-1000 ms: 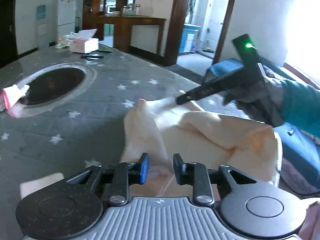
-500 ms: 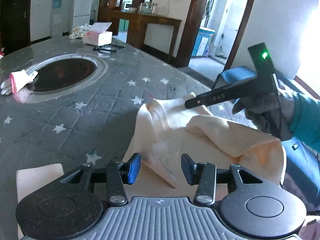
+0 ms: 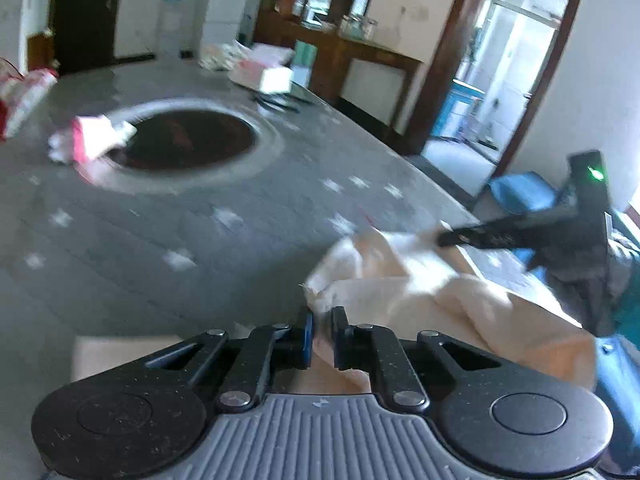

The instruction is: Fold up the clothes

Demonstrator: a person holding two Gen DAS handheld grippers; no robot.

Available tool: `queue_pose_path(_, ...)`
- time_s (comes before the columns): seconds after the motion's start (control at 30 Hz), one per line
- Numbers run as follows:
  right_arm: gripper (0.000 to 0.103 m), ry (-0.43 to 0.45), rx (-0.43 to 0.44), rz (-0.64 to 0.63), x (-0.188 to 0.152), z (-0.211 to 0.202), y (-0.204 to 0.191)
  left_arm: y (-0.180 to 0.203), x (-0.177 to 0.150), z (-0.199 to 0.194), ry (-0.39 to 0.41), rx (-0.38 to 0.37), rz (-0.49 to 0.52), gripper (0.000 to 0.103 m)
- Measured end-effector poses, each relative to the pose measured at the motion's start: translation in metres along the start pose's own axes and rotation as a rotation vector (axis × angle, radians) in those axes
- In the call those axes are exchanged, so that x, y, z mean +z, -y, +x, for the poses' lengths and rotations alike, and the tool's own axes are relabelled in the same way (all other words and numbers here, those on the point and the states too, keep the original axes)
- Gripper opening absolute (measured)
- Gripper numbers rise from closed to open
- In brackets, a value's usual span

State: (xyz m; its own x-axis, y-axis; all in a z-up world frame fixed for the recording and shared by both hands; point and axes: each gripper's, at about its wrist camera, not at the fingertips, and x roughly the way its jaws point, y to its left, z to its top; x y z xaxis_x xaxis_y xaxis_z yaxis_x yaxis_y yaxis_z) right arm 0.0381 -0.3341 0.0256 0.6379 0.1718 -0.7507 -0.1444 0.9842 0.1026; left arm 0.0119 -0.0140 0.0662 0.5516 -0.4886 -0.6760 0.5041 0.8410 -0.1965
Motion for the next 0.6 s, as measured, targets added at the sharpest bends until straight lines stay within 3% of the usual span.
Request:
queue_pose_path(0.17, 0.007, 0.009, -0.012, -0.036, 0.015, 0.006, -0.010, -0.031, 0.020, -0.002, 0.029, 0.128, 0.007, 0.010)
queue_pose_path(0.6, 0.006, 0.071, -0.031, -0.155, 0.079, 0.052, -0.055, -0.089, 0.042, 0.014, 0.037, 0.281, -0.024, 0.010)
